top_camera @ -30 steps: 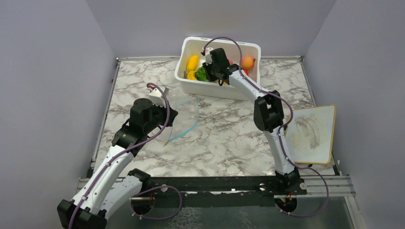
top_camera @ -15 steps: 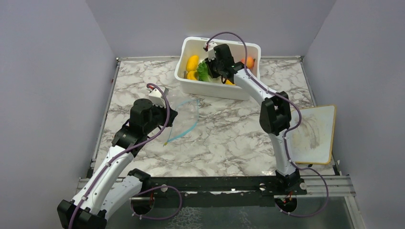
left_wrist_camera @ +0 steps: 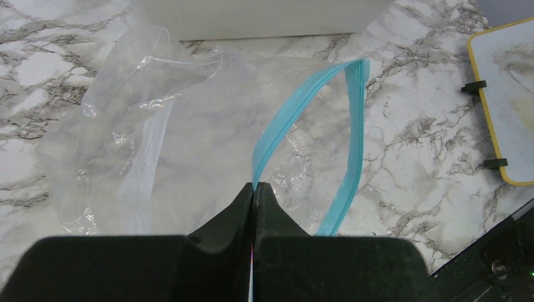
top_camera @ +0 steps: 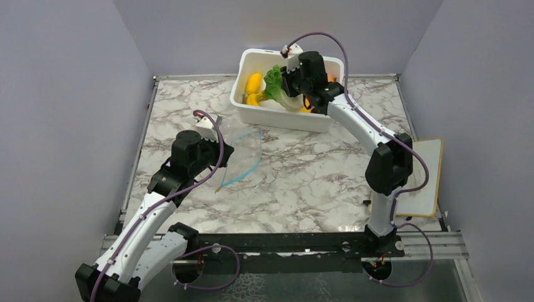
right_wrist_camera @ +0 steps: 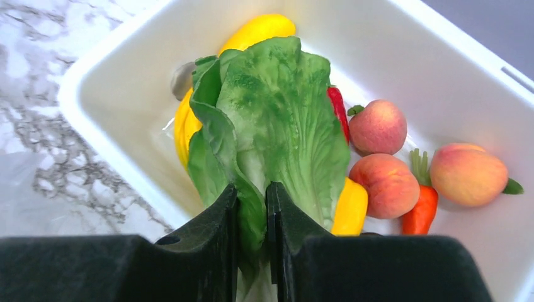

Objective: Place the food in the zip-top bag and seal the zipper
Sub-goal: Pick up the fake vegetable from the bin, then place the fake vegetable in the zipper food storage bag.

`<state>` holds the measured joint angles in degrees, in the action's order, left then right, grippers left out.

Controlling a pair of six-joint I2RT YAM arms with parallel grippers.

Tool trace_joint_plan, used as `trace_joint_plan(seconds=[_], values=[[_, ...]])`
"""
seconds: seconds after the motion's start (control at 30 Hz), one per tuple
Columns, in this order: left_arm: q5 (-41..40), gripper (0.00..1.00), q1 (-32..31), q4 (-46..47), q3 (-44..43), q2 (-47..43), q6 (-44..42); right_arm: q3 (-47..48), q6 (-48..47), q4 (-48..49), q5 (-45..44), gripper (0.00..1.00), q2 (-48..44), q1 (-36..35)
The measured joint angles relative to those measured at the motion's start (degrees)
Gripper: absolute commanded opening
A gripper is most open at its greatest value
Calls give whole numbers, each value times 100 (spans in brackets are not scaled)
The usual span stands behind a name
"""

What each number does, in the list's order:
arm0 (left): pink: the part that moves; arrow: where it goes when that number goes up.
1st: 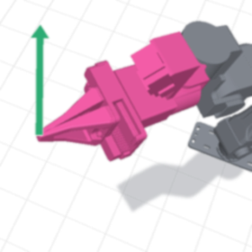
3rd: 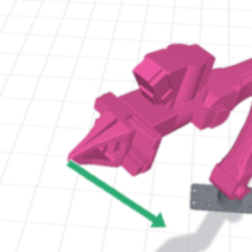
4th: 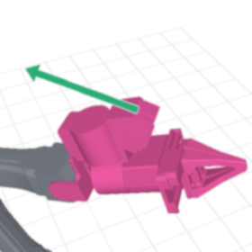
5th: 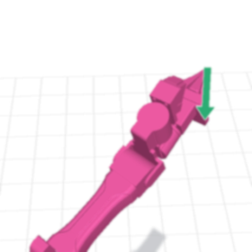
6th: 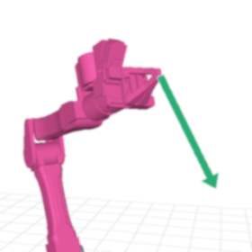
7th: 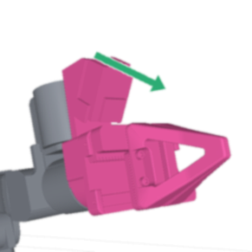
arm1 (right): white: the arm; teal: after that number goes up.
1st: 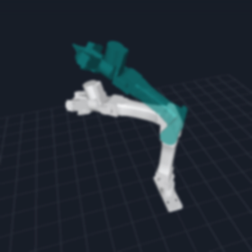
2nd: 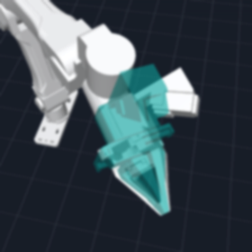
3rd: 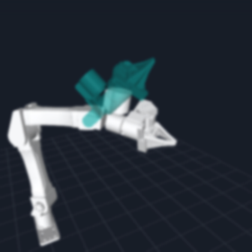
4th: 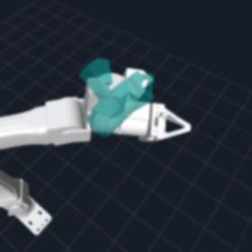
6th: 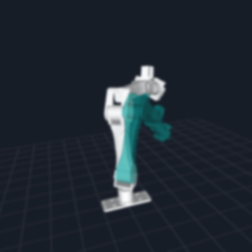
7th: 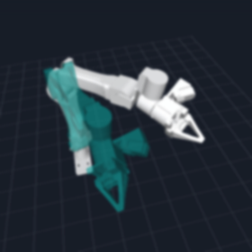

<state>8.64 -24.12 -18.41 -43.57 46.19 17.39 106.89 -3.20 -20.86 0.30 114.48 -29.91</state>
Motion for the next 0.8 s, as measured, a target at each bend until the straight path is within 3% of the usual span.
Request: trace_joint_plan(seconds=[0.4,0.57,0.8], values=[[-57,0,0,2,2,133,55,-2024,321,852,245,2,-2098,0],[-46,0,0,72,2,122,280,-3285,680,1445,713,1,-3165,0],[313,0,0,125,0,107,828,-4107,1038,2041,1429,1,-4258,-4]])
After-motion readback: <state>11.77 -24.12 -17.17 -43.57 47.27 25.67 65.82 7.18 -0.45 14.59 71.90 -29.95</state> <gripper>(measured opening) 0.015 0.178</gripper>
